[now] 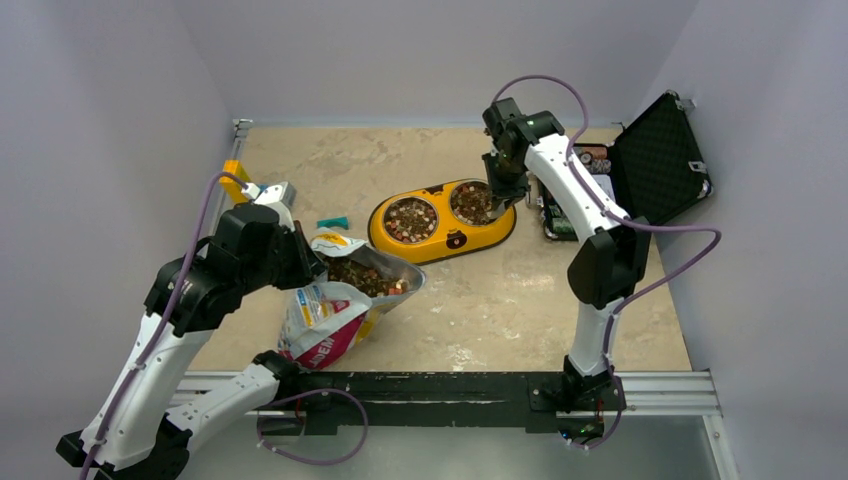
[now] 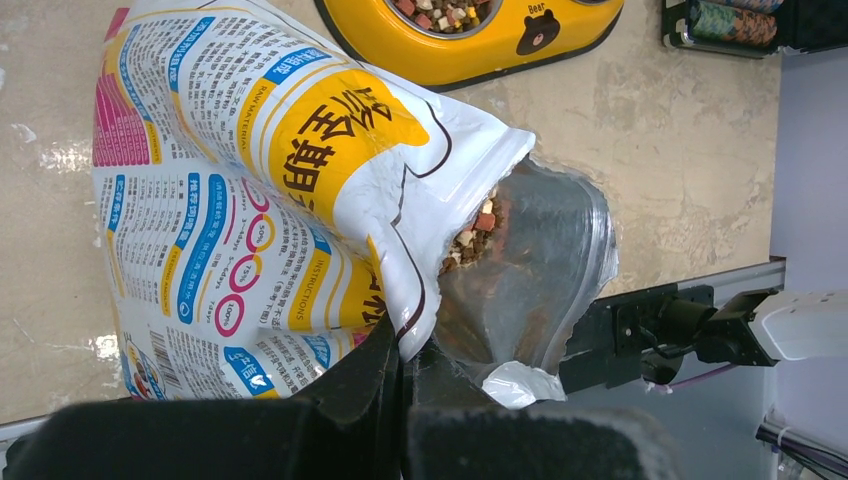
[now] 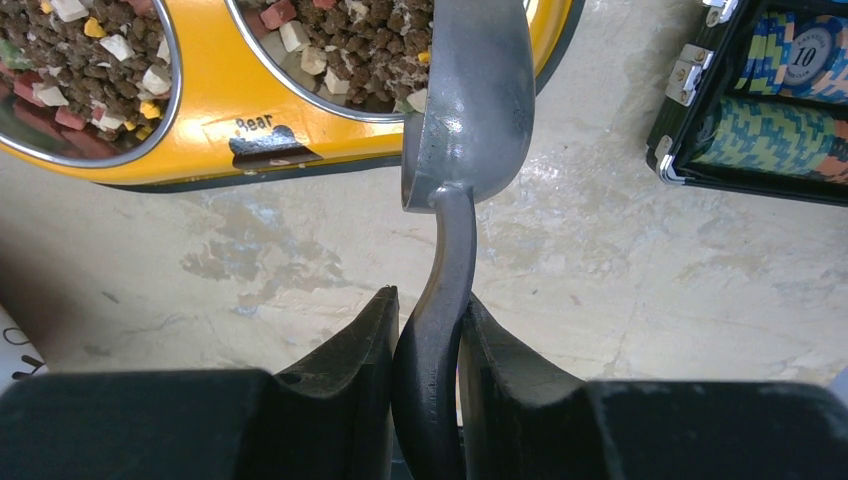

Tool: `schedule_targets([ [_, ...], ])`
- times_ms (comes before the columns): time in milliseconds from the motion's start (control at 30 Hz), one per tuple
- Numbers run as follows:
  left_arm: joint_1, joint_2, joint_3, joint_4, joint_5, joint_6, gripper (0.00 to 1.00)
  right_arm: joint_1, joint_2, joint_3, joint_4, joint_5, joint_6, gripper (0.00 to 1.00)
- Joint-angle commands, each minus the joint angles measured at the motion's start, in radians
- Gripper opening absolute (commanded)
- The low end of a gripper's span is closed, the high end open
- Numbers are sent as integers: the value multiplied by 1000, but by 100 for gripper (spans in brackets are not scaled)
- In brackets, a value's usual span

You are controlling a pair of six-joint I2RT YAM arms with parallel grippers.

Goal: Serve the pet food

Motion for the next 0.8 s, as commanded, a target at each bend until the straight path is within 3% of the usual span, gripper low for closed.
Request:
schedule_targets([
  [0, 6, -11, -1, 25, 26, -9, 0, 2, -80, 41, -16, 43, -9, 0],
  [767, 5, -39, -18, 15, 31, -19, 0, 20, -132, 81, -57, 26, 10, 0],
])
